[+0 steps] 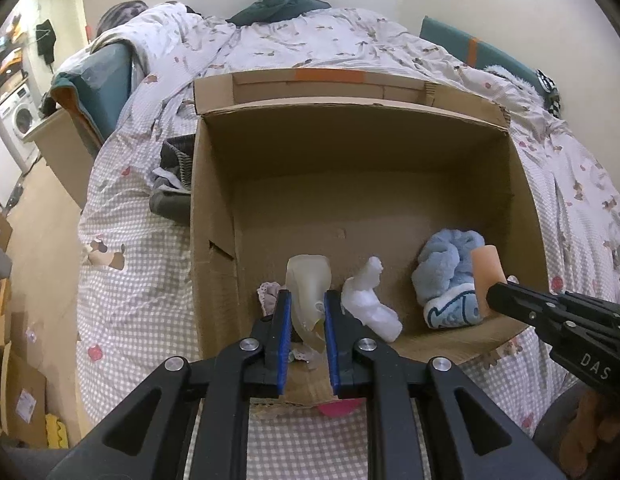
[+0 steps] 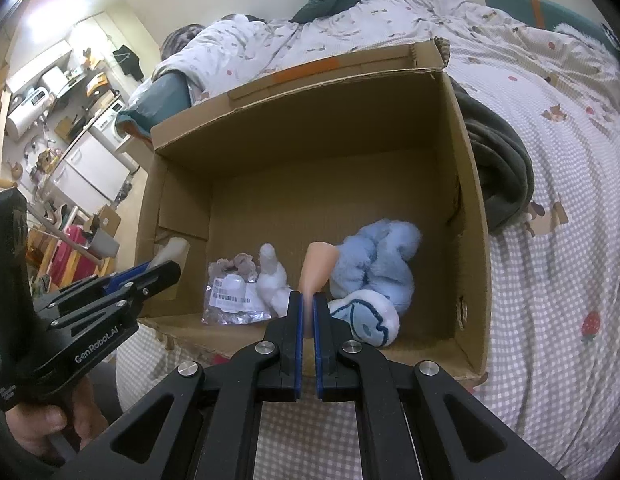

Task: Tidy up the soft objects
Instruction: 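Carry the tan piece and translucent item into the box and open both grippers, then withdraw both grippers from the box toward the pink toy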

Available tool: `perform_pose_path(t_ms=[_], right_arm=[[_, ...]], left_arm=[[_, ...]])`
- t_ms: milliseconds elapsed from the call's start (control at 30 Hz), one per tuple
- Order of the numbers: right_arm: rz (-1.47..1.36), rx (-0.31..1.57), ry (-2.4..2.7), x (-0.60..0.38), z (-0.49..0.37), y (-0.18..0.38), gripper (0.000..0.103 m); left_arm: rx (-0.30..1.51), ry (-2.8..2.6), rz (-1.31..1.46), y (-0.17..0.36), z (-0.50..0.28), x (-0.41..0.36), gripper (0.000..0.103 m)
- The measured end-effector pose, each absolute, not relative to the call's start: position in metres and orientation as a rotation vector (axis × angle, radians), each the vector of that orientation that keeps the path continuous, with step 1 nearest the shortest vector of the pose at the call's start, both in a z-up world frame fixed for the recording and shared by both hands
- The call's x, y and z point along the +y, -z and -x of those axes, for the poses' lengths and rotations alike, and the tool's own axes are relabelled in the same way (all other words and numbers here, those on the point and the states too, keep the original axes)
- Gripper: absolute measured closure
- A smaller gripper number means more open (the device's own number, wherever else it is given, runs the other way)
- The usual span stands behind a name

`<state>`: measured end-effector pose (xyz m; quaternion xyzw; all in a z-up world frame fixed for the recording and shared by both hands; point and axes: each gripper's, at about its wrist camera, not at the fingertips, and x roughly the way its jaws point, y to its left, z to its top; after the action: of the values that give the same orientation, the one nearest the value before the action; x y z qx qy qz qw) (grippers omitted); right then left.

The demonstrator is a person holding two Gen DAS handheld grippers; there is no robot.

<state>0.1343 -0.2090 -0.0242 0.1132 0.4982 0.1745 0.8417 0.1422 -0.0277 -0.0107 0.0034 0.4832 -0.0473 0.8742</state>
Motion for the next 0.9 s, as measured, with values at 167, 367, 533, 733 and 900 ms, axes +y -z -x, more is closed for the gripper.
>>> perform_pose_path(t_ms=[167, 367, 533, 733, 900], right_arm=[[-0.246, 1.05, -0.376, -0.209, -0.135, 0.023, 0.097], [-0.242, 1.043, -0.372, -0.208, -0.134, 0.023, 0.097], [-0.256, 1.034, -0.376, -0.21, -0.134, 0.022, 0.097], [-0.305, 0.988, -0.392, -0.215, -0.132, 0.015, 0.068], [-0.353, 0.948, -0.374, -0.222, -0.132, 0.01, 0.027]], left_arm=[[1.005, 0.099, -0.016, 0.011, -0.141, -0.028, 0.088], [0.995, 0.086, -0.016, 0.011, -0.14, -0.027, 0.084], [0.983, 0.08, -0.03, 0.008, -0.138, -0.028, 0.084], [0.971, 0.085, -0.018, 0.004, -0.137, -0.028, 0.067], [0.918, 0.07, -0.025, -0.005, -0.133, -0.03, 0.035]])
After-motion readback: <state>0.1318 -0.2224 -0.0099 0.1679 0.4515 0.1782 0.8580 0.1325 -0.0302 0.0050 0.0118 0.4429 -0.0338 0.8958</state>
